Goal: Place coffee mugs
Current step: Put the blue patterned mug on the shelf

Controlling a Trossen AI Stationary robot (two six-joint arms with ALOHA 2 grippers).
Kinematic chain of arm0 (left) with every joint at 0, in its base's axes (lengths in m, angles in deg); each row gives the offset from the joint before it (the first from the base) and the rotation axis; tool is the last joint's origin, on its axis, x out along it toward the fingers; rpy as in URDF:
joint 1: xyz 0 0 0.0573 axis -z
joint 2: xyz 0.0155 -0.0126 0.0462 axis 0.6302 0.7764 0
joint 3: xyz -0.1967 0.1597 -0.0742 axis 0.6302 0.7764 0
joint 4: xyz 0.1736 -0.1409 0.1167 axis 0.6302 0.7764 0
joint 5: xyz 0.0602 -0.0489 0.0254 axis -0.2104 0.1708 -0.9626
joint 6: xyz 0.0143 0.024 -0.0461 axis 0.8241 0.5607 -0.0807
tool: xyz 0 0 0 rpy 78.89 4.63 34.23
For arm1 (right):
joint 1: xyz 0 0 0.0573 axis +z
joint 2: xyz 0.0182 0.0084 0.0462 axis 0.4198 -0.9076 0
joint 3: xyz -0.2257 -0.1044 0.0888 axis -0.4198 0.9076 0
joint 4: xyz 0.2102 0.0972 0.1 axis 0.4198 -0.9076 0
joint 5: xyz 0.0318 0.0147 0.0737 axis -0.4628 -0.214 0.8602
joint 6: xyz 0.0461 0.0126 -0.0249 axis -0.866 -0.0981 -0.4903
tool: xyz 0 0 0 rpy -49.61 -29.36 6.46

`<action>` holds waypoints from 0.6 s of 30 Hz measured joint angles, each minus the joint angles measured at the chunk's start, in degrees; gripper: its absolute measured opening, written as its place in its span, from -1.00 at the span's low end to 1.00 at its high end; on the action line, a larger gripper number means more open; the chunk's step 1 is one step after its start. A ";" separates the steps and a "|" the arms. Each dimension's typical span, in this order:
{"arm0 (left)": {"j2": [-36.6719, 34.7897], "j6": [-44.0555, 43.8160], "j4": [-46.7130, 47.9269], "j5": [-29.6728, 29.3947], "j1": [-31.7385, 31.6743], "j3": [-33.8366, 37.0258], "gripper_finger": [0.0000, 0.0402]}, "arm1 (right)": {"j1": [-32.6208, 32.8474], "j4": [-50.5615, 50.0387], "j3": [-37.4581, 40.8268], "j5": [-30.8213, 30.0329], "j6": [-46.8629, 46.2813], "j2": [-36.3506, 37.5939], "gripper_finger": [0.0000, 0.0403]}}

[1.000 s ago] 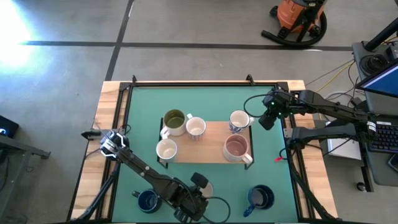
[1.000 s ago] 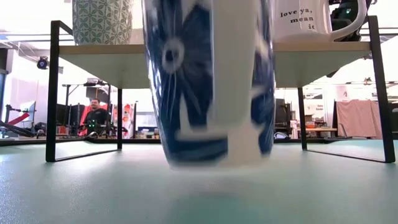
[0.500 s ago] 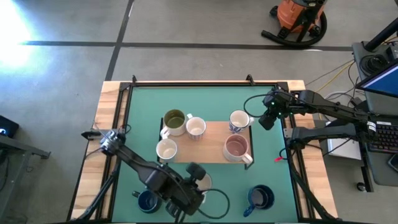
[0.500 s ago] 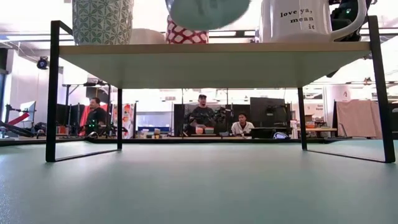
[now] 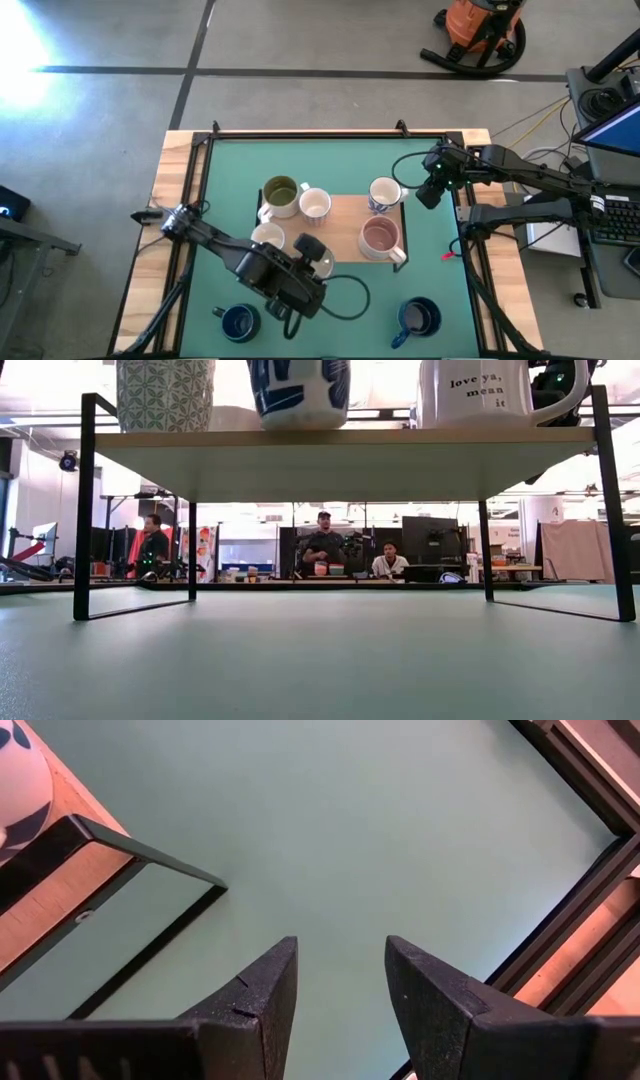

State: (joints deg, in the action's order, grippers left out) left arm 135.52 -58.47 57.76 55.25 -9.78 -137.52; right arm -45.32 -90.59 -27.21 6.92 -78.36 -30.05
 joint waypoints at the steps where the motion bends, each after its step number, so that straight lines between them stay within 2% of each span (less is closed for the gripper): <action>1: -0.28 0.02 0.34 0.01 -0.16 0.01 -0.99 | 0.00 -0.01 -0.02 -0.01 0.00 -0.01 -0.30; 11: -3.29 0.21 2.80 1.16 -2.14 0.02 -0.98 | 0.00 0.01 -0.02 0.00 0.00 0.01 -0.30; 18: -4.29 0.14 2.77 5.12 -4.52 0.02 -0.97 | -0.01 -0.01 0.00 0.00 0.00 -0.01 -0.30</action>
State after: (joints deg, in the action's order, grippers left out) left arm 131.23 -58.32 60.53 60.36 -14.30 -137.49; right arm -45.33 -90.61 -27.21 6.92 -78.36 -30.07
